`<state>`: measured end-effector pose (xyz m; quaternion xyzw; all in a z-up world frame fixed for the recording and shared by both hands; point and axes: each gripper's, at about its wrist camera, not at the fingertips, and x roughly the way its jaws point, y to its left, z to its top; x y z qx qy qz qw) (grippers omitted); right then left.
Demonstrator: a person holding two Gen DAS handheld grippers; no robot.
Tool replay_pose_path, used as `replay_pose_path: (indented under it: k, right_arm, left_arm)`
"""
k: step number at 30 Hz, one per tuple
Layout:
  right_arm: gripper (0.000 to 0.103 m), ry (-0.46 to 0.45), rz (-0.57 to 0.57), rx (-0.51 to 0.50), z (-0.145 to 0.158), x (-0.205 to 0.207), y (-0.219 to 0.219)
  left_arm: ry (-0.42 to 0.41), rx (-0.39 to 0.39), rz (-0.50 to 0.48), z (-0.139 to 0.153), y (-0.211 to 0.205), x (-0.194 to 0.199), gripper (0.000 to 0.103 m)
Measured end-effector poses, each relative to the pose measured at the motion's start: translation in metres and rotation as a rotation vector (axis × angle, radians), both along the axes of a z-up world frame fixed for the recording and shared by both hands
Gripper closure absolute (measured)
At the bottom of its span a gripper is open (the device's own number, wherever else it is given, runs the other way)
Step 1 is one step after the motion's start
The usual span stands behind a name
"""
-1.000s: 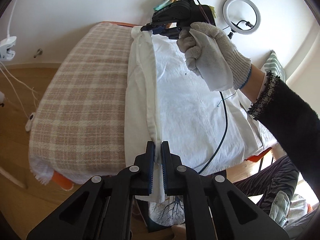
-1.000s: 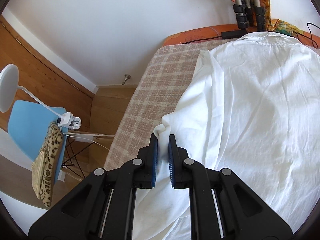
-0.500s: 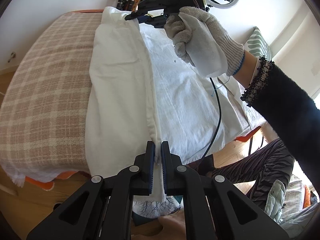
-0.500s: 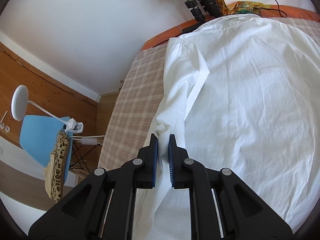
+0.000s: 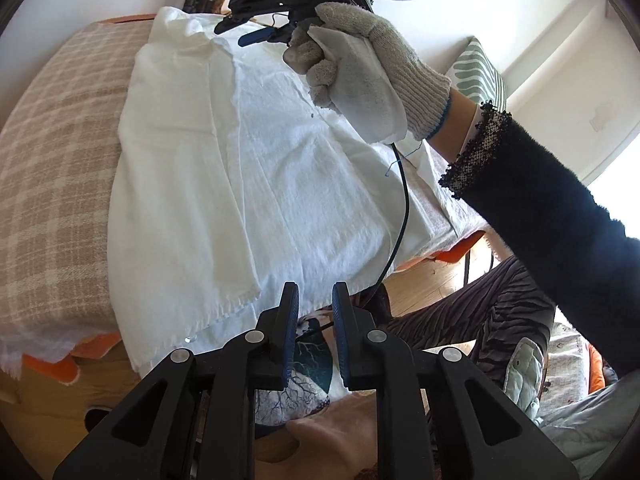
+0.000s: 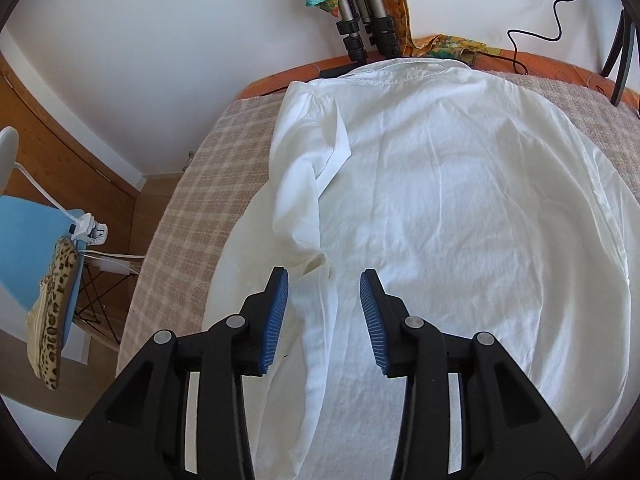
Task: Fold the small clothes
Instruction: 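Grasp the sleeve cuff with the right gripper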
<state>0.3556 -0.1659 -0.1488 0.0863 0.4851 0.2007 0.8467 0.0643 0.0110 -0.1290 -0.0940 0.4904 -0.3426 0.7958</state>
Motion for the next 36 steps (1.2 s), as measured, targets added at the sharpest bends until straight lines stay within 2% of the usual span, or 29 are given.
replay_pose_path:
  k: [3, 6, 12, 17, 23, 25, 28, 33, 36]
  right_arm:
    - [0.063, -0.038, 0.003, 0.014, 0.018, -0.017, -0.016]
    - [0.062, -0.066, 0.0, 0.043, 0.035, -0.038, -0.036]
    - [0.057, -0.106, -0.036, 0.075, 0.058, -0.08, -0.093]
    - [0.056, -0.124, -0.087, 0.064, 0.065, -0.107, -0.148]
    - [0.055, -0.127, -0.149, 0.018, 0.061, -0.134, -0.206]
    - [0.055, -0.121, -0.178, -0.005, 0.057, -0.142, -0.226]
    - [0.055, -0.098, -0.229, -0.008, 0.046, -0.154, -0.26]
    - [0.055, -0.039, -0.29, -0.011, 0.024, -0.167, -0.309]
    - [0.045, -0.01, -0.301, -0.05, 0.008, -0.176, -0.326]
  left_arm:
    - [-0.064, -0.025, 0.013, 0.017, 0.009, -0.006, 0.088]
    - [-0.13, 0.007, 0.057, 0.027, 0.015, -0.006, 0.088]
    - [-0.139, 0.027, 0.117, 0.026, 0.014, 0.009, 0.088]
    - [-0.15, 0.036, 0.102, 0.024, -0.006, 0.012, 0.088]
    - [-0.164, 0.059, 0.042, 0.022, -0.042, 0.014, 0.087]
    - [-0.167, 0.068, 0.018, 0.021, -0.055, 0.015, 0.086]
    - [-0.17, 0.08, -0.017, 0.019, -0.075, 0.018, 0.076]
    - [-0.165, 0.089, -0.078, 0.015, -0.107, 0.026, 0.074]
    - [-0.165, 0.1, -0.112, 0.012, -0.123, 0.029, 0.074]
